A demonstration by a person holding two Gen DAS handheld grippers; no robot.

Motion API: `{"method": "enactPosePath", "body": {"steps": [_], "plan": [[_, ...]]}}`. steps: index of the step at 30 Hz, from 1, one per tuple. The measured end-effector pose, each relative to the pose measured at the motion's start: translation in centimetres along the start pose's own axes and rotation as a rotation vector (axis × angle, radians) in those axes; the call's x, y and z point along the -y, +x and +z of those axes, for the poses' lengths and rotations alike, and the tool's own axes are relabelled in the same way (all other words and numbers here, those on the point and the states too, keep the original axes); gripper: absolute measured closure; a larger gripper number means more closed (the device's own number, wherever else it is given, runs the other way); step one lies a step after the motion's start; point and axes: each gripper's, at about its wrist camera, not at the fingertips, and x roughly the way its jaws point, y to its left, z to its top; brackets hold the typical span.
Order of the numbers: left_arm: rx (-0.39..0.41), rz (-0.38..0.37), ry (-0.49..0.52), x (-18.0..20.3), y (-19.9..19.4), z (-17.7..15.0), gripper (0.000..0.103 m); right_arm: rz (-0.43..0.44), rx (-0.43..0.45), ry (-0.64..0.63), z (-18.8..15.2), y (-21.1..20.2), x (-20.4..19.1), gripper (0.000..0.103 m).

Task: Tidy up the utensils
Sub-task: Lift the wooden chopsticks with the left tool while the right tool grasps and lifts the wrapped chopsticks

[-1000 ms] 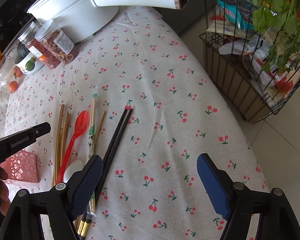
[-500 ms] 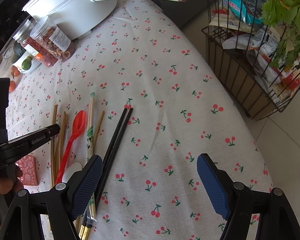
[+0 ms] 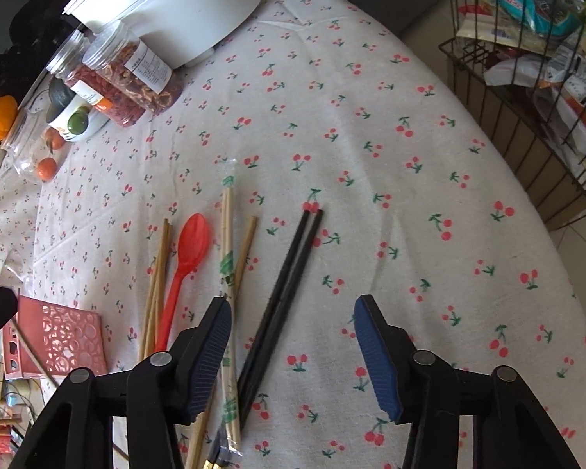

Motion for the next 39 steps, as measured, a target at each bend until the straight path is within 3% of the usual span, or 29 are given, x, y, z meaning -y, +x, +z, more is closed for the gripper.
{"method": "enactPosePath", "body": {"steps": [6, 8, 15, 20, 25, 32, 39], "plan": [[0.093, -0.047, -0.024, -2.4, -3.8, -2.9, 0.094, 0.005, 0.008, -0.032, 1.5, 2.6, -2.1, 0.066], [0.103, -0.058, -0.020, -2.7, -4.2, -3.3, 0.094, 0.019, 0.006, -0.032, 2.1, 3.4, -2.4, 0.075], [0.116, -0.066, -0.030, -4.4, -4.7, -3.7, 0.094, 0.018, 0.020, -0.075, 3.6, 5.7, -4.3, 0.081], [0.123, -0.056, -0.030, -5.2, -5.0, -3.9, 0.094, -0.080, -0.005, -0.129, 3.7, 7.9, -5.4, 0.081], [0.136, -0.049, -0.027, -5.7, -5.4, -4.0, 0.094, -0.120, -0.007, -0.174, 3.2, 8.5, -6.2, 0.097], [0.257, -0.049, -0.038, -6.3, -8.9, -3.8, 0.094, -0.062, 0.119, -0.199, 2.0, 2.7, -7.0, 0.100], [0.506, -0.032, -0.103, -7.3, -14.3, -3.6, 0.094, 0.053, 0.300, -0.188, -0.4, -5.6, -7.3, 0.100]]}}
